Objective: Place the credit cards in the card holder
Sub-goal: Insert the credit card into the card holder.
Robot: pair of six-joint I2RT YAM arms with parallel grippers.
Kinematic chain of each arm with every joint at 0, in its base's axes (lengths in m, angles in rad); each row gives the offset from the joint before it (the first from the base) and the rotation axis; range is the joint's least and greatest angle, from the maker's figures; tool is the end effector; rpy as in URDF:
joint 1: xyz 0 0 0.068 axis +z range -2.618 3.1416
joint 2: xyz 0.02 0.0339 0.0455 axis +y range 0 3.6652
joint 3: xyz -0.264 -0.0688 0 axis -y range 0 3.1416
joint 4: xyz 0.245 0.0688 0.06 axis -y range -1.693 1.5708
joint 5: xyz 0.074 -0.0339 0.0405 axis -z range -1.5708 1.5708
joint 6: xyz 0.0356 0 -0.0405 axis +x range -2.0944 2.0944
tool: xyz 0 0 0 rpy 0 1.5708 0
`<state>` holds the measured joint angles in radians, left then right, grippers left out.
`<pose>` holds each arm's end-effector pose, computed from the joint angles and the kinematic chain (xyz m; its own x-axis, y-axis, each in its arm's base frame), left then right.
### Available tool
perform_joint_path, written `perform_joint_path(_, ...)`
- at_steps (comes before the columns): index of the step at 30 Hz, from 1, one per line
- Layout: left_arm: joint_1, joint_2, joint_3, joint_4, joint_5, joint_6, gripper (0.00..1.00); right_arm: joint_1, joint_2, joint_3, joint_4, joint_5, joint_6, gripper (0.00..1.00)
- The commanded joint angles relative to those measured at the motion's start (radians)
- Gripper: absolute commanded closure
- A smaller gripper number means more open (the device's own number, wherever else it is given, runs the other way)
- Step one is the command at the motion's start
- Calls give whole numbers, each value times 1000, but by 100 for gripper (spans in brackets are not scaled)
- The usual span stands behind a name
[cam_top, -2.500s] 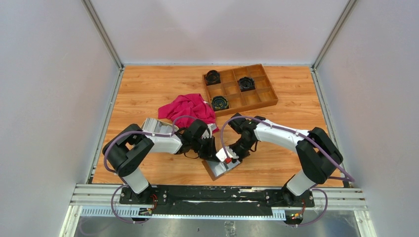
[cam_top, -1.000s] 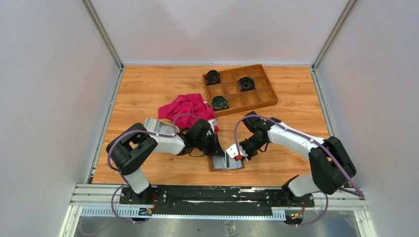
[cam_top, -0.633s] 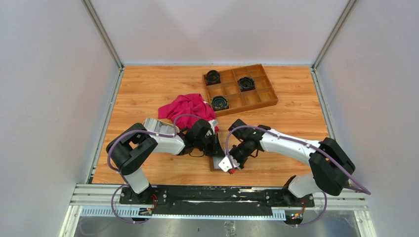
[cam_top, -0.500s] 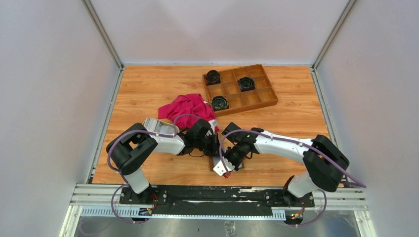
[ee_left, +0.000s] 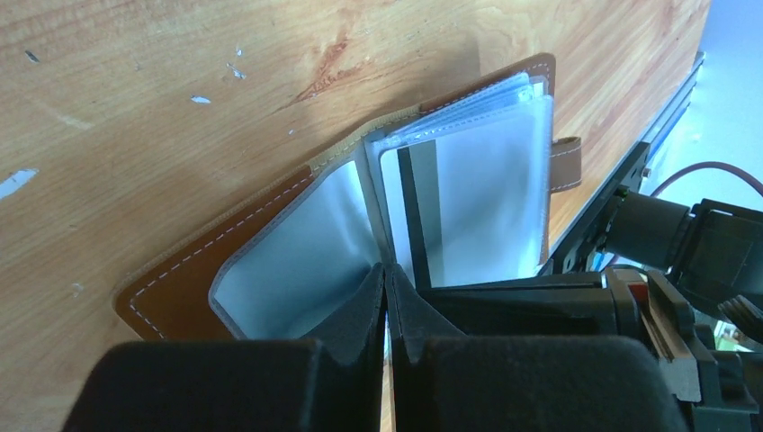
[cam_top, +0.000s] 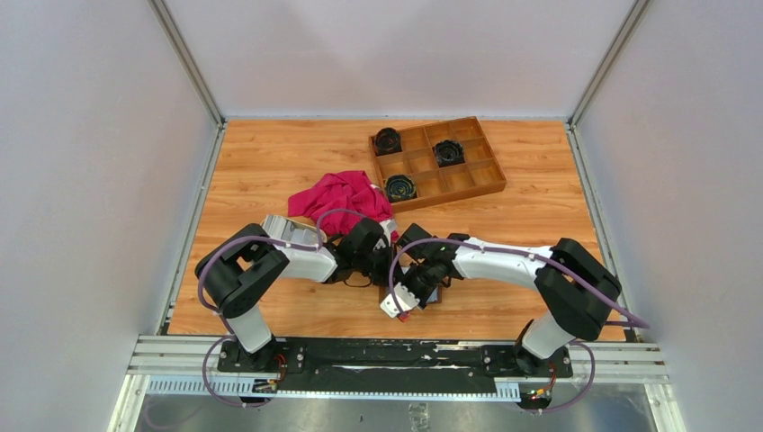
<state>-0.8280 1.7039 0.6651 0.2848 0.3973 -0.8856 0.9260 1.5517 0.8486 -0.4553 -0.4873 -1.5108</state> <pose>0.1988 -0.2368 0.1213 -0.9666 -0.0029 -0.2562 0.1920 0.6536 -0.7320 0.1567 0.2361 0.1682 0.7845 -0.4243 -0.4522 -0.5988 -0.7081 -0.3744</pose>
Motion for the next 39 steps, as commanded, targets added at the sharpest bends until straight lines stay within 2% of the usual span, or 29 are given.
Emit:
perform_joint_path(1, -6, 23, -19, 13, 4, 31, 96, 14, 7, -3, -92, 78, -51, 97)
perform_joint_path(7, -2, 41, -34, 13, -2, 44, 97, -19, -35, -11, -173, 86, -77, 100)
perform_joint_path(16, 16, 102, -35, 13, 1, 65, 97, -55, -95, -11, -193, 73, -61, 99)
perform_joint_path(22, 21, 105, -30, 13, 7, 68, 97, -188, -145, 46, -274, -95, 5, 92)
perform_joint_path(25, 21, 88, -25, 11, 9, 66, 97, -261, -183, 67, -281, -192, 94, 86)
perform_joint_path(28, 21, 71, -17, 11, 16, 63, 97, -327, -197, 112, -281, -261, 262, 81)
perform_joint_path(34, 21, 36, -9, 12, 17, 68, 96, -399, -262, 202, -270, -294, 577, 77)
perform_joint_path(35, 21, 36, -7, 12, 18, 68, 96, -406, -291, 197, -244, -303, 613, 74)
perform_joint_path(36, 21, 38, -2, 12, 19, 69, 96, -416, -323, 186, -210, -307, 672, 66)
perform_joint_path(39, 21, 55, 16, 13, 24, 70, 96, -465, -306, 159, -160, -412, 898, 34)
